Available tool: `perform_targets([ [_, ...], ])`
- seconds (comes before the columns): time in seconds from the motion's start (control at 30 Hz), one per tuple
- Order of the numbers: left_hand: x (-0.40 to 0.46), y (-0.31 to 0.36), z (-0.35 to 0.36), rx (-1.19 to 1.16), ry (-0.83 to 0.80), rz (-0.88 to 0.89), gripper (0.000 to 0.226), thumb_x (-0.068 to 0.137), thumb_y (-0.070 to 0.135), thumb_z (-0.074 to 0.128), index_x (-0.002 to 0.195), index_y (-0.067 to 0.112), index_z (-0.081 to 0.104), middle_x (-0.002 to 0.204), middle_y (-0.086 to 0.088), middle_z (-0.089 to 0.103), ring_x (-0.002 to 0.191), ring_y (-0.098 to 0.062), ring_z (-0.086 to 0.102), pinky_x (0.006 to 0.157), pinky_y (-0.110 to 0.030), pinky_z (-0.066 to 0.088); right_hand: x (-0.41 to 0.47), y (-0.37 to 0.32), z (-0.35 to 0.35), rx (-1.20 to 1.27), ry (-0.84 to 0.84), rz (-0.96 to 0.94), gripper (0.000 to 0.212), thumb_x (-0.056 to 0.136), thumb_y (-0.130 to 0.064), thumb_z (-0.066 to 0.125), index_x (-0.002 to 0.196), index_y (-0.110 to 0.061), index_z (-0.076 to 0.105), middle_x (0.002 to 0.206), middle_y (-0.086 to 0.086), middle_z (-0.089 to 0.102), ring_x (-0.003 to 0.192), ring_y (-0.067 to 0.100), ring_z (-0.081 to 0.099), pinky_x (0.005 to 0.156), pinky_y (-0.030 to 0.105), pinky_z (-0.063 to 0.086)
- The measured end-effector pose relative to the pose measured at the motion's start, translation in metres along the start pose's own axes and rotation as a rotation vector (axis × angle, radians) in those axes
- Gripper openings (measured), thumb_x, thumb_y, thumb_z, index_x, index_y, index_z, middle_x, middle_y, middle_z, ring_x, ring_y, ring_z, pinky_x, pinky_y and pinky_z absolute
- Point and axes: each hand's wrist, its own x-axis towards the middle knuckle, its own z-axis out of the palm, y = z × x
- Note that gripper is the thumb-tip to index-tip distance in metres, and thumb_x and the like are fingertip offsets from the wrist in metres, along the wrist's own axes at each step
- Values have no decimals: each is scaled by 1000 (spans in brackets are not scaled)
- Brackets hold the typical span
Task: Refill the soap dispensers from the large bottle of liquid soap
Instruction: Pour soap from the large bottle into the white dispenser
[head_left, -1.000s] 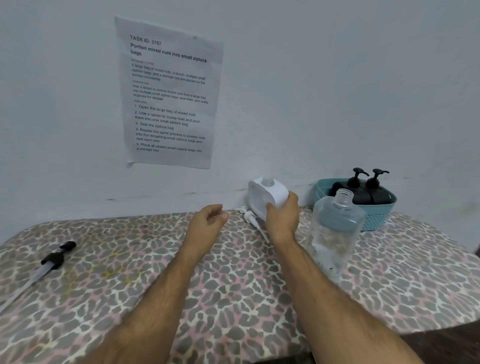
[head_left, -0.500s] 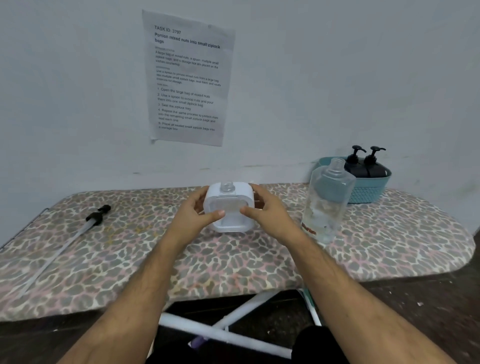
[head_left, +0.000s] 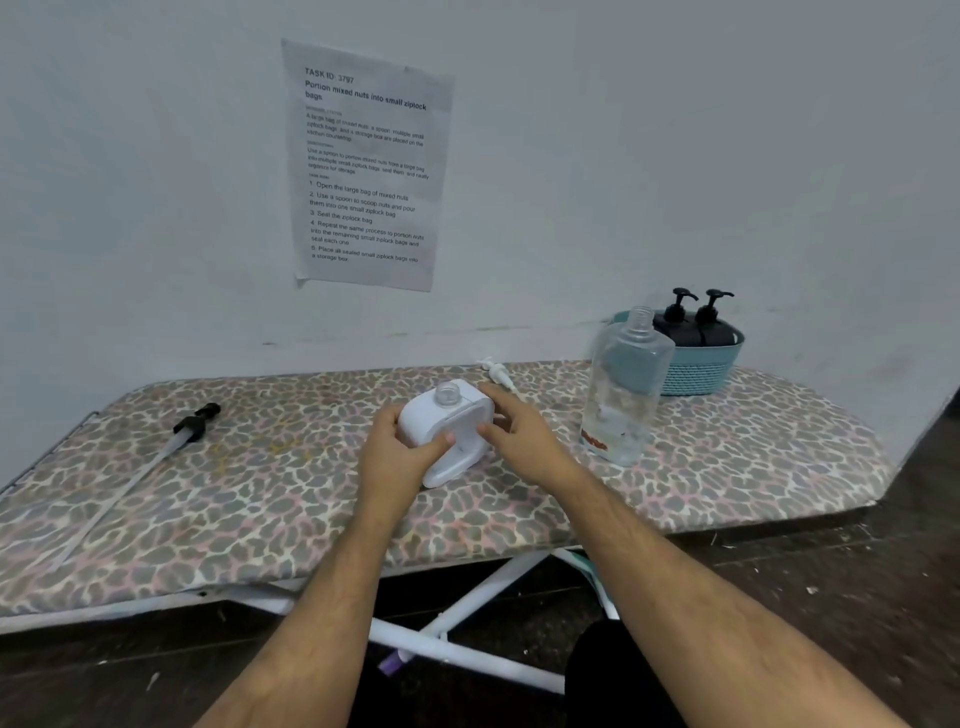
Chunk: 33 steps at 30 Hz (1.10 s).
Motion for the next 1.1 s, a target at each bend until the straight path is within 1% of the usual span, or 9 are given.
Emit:
perform_targets([
  [0.13, -3, 0, 5, 50, 72, -19, 54, 75, 31, 84, 118, 21, 53, 103, 4, 62, 87, -14, 64, 60, -27, 52, -7, 3, -6, -52, 125, 44, 48, 95, -12, 63, 141, -17, 51, 130, -3, 59, 116, 13, 58, 96, 29, 51],
  [0.3, -13, 7, 15, 119, 143, -26, 51, 80, 34, 80, 120, 19, 52, 103, 3, 60, 78, -8, 58, 43, -11, 41, -24, 0, -22, -69, 335, -5, 30, 93, -17, 67, 123, -16, 65, 107, -11, 65, 98, 1, 61, 86, 15, 47],
  [0.43, -20, 4, 21, 88, 158, -10, 60, 78, 43, 79, 127, 24, 51, 108, 6, 60, 92, -16, 63, 67, -36, 59, -41, 1, -39, -36, 556, -22, 16, 94, -16, 66, 109, -20, 68, 100, -9, 66, 91, -1, 61, 75, 10, 47],
  [0.53, -23, 1, 21, 52, 124, 7, 62, 83, 39, 76, 136, 21, 47, 117, 6, 56, 101, -16, 58, 73, -30, 52, -53, 1, -55, -11, 762, -52, 9, 91, -15, 68, 95, -21, 64, 93, -5, 63, 81, 3, 59, 70, 16, 48],
  [0.6, -22, -3, 19, 24, 75, 22, 61, 86, 36, 74, 138, 22, 46, 121, 5, 55, 105, -18, 58, 77, -34, 55, -57, 4, -65, -69, 908, -45, 18, 87, -19, 73, 98, -17, 58, 95, -1, 56, 76, 2, 49, 67, 18, 41],
  [0.7, -20, -6, 16, 12, 9, -2, 62, 84, 40, 74, 138, 26, 46, 125, 4, 57, 108, -20, 61, 82, -45, 59, -57, 13, -79, -168, 1040, 5, 60, 79, -33, 81, 123, -13, 45, 111, 2, 44, 90, 12, 46, 76, 23, 40],
  [0.87, -21, -10, 18, -24, -12, -13, 65, 76, 35, 83, 133, 27, 53, 118, 2, 64, 98, -22, 67, 65, -37, 61, -39, 35, -100, -100, 849, 161, 110, 70, -46, 85, 153, -20, 17, 155, 10, 26, 142, 29, 31, 112, 53, 35],
  [0.97, -23, -12, 18, -29, -33, -7, 66, 75, 37, 84, 133, 28, 53, 118, 5, 64, 100, -19, 66, 71, -41, 62, -28, 42, -109, 8, 667, 193, 119, 70, -41, 87, 157, -25, 7, 161, 9, 22, 145, 29, 28, 116, 53, 30],
  [1.1, -22, -14, 17, -20, -70, 16, 61, 82, 33, 79, 136, 25, 51, 121, 5, 61, 104, -17, 64, 73, -37, 61, -19, 48, -109, 37, 599, 160, 117, 65, -42, 90, 154, -29, 15, 155, 2, 32, 140, 23, 34, 115, 52, 34],
])
